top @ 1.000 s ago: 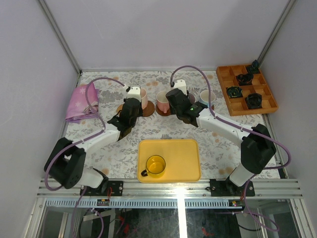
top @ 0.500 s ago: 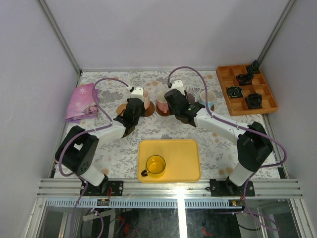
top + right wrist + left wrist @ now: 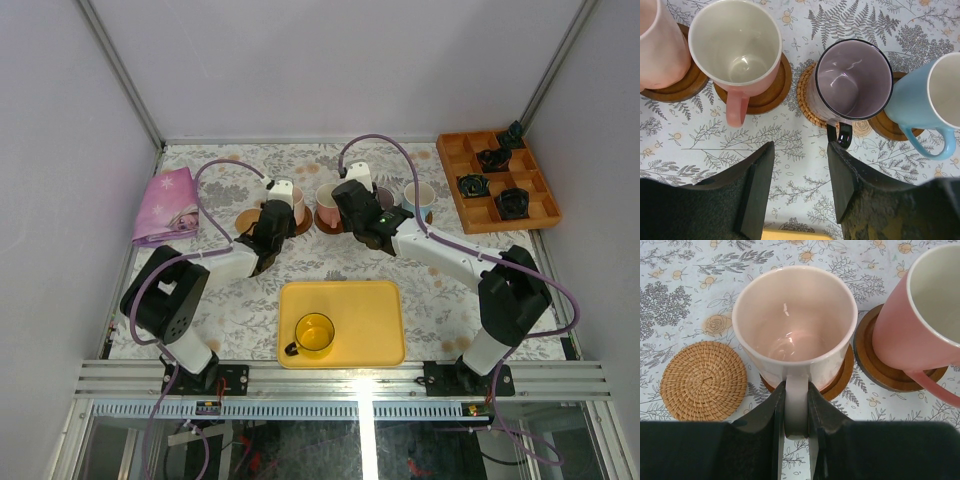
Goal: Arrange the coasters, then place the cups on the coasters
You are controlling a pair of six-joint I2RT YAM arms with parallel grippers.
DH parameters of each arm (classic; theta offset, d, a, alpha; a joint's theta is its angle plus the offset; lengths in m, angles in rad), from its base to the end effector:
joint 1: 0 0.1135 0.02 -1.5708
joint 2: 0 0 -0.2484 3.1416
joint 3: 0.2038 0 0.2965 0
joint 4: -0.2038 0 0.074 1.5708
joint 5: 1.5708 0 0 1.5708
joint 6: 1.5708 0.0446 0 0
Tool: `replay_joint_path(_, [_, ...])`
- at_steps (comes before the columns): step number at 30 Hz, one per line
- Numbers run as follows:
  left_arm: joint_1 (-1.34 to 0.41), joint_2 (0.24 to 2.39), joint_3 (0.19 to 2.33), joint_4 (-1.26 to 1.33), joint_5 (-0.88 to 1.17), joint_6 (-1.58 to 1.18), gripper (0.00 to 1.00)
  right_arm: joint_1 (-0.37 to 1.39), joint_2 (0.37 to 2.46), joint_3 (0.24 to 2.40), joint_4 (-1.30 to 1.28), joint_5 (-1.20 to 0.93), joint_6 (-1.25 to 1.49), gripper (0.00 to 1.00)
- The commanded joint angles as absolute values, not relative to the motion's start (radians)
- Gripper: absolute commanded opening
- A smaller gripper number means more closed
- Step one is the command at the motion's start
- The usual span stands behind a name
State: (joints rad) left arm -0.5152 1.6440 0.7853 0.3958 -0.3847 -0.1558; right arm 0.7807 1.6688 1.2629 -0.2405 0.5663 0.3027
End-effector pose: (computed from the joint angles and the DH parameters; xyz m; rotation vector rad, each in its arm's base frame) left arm 0.3359 -0.1710 0.1291 0.1194 1.9942 -0.0392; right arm 0.3180 0.2813 0.2340 -0.1997 2.0945 0.0157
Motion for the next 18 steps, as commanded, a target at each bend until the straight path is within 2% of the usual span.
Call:
replay_joint_path(1, [-0.51,1.646,0.822,0.566,-0.394,-0.179,0.0,0.779,1.687,1.268,-0.204,0.577,0.306,0.54])
replay_joint_path(11, [-0.511,1.661,0.834,0.5,-0.356,-0.199,0.01,0.778,1.686,1.265,-0.208,0.576,0.307,0.54])
replay_joint_path(16, [-0.513,1.643,0.823,0.439,-0.388,-0.218,0.08,0.778,1.683,1.258,-0.207,0.574,0.313,0.54])
replay_joint_path(18, [-0.512,1.638,0.82,0.416,-0.395,-0.222,0.15,0.778,1.683,1.257,-0.208,0.571,0.319,0.54])
